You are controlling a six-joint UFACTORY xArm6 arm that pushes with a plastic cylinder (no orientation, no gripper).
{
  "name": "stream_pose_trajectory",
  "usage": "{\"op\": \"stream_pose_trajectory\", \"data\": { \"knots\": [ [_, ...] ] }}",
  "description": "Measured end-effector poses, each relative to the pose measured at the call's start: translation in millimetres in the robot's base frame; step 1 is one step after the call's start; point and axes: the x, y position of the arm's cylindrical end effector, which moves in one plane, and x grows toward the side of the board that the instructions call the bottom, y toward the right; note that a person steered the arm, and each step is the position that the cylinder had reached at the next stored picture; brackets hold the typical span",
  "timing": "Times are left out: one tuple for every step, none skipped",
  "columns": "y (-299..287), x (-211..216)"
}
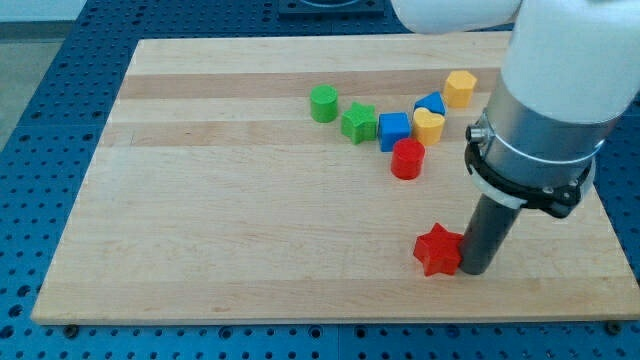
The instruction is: Push the red star into the red circle
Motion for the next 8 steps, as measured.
{"op": "stream_pose_trajectory", "data": {
  "knots": [
    [-4,0],
    [-18,8],
    [-46,9],
    [-72,9],
    [-88,9],
    [-92,9],
    [-92,3],
    [-92,-12]
  ]
}}
